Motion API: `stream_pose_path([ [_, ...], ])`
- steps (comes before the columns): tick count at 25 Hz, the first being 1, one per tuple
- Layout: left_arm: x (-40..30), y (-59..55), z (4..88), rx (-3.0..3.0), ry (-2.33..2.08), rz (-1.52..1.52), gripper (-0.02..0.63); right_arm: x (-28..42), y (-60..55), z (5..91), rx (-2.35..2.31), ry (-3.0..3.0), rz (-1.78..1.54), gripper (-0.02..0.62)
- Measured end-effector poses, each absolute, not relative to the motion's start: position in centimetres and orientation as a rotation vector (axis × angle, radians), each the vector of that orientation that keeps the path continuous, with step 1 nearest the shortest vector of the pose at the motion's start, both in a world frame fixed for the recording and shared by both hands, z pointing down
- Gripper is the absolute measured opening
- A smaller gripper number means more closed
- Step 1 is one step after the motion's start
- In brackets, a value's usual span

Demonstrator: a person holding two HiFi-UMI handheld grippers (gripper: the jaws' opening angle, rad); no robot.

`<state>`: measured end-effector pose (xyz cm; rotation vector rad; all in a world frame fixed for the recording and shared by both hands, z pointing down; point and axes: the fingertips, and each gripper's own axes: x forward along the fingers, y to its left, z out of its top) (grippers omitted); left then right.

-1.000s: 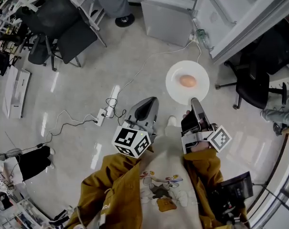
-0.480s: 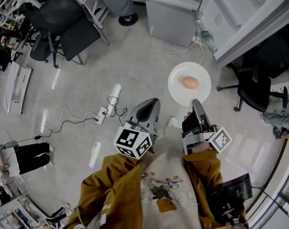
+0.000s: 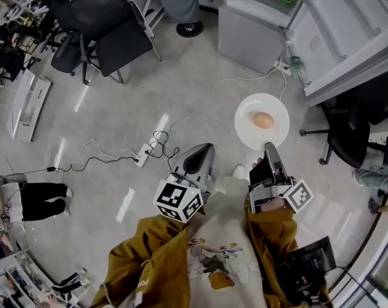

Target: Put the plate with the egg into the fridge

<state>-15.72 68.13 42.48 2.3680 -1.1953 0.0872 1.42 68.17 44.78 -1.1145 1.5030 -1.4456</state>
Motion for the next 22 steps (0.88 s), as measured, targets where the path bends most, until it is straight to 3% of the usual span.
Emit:
stream_pose_path([
  [7, -20.1, 66.5, 43.0, 2.350, -1.202, 0.046, 0.008, -1.8, 66.5, 44.6, -1.108, 1.481, -1.409, 0.020],
  [22, -17.3, 55.2, 44.2, 2.379, -1.135, 0.103, 0.008, 2.1, 56.1, 45.8, -1.153, 1.428, -1.367, 0.020],
])
